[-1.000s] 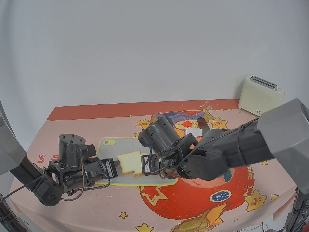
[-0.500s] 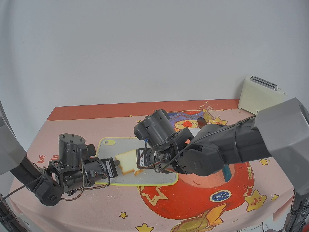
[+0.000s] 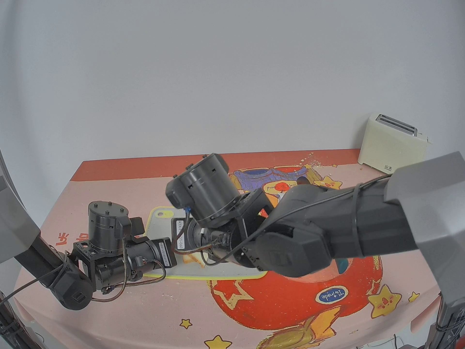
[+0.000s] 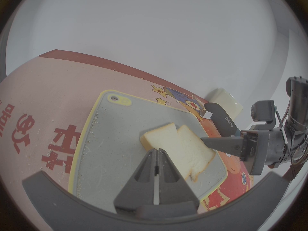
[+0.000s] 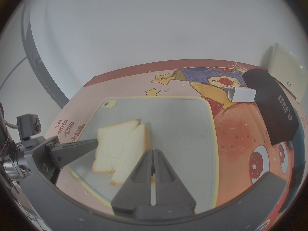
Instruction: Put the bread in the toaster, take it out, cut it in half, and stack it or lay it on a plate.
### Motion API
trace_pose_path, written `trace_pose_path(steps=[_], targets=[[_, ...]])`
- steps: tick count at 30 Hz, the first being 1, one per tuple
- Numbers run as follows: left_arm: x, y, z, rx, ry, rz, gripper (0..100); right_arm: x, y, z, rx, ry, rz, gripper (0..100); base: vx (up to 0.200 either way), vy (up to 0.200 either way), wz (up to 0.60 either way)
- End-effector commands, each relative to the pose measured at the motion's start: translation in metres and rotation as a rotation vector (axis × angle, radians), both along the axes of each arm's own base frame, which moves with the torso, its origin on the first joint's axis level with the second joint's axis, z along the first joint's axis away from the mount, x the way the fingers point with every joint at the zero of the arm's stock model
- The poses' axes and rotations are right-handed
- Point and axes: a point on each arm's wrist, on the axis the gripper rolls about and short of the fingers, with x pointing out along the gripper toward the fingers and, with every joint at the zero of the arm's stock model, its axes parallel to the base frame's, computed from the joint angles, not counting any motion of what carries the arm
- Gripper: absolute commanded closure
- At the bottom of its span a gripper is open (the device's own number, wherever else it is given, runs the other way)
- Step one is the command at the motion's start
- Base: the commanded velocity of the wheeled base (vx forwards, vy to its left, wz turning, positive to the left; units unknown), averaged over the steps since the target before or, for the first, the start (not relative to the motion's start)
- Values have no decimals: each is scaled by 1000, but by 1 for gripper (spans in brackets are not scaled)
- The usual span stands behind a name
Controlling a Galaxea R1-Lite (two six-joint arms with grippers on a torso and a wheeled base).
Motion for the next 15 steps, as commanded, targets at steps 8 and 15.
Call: trace_pose_path(steps=[8,15], targets=[[1,1,3,-6,-10,8,100,19,-38,4,-17,27,-102,100,0,0,0],[6,11,10,-18,-39,49,100,14,-39,-27,-97,85,-98,100,0,0,0]])
